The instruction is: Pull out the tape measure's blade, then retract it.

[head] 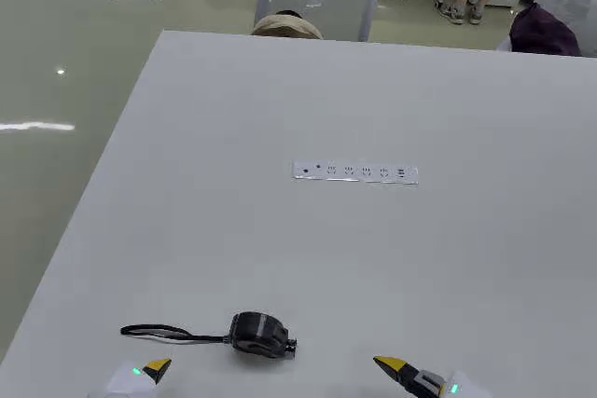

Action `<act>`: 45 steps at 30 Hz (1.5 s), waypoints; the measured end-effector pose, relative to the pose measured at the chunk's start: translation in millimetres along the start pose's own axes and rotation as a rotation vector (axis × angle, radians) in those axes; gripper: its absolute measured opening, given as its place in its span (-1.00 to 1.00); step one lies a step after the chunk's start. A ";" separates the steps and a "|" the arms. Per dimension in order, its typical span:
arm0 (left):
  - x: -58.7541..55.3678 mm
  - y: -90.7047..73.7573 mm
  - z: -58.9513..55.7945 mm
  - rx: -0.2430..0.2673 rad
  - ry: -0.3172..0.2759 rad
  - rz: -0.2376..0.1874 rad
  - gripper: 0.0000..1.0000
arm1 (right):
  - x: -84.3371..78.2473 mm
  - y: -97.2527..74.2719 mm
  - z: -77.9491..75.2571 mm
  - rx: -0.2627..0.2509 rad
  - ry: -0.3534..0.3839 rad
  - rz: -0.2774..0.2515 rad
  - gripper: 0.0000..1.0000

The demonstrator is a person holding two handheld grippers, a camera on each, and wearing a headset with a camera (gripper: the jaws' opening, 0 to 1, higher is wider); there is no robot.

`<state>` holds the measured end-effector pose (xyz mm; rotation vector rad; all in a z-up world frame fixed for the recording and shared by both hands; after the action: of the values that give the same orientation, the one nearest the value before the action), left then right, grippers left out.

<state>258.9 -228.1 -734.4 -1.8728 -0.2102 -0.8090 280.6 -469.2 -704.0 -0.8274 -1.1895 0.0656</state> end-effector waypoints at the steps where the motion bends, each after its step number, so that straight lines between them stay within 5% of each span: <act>1: -0.4 -1.6 0.4 0.000 -0.006 -0.004 0.61 | -1.2 -0.9 -0.2 -0.001 -0.002 0.001 0.02; 20: -23.7 -30.5 -0.6 0.018 -0.031 -0.025 0.60 | -6.7 -33.5 -5.7 -0.055 0.007 -0.024 0.09; 45: -30.7 -41.9 -2.3 0.044 -0.046 -0.051 0.61 | -10.8 -56.9 3.5 -0.092 0.022 -0.054 0.14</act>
<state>214.3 -204.8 -721.4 -1.8525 -0.3026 -0.7903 252.3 -512.8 -678.1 -0.8738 -1.2007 -0.0422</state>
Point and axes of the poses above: the centre of the closed fingertips' face, and the gripper's own axes: y roughly forward along the fingers, z roughly to its left, x roughly out of its top, the point moved 1 cm from there along -y, roughly backward along the fingers, and after that the axes turned 11 degrees about z, right-handed, at the moved point
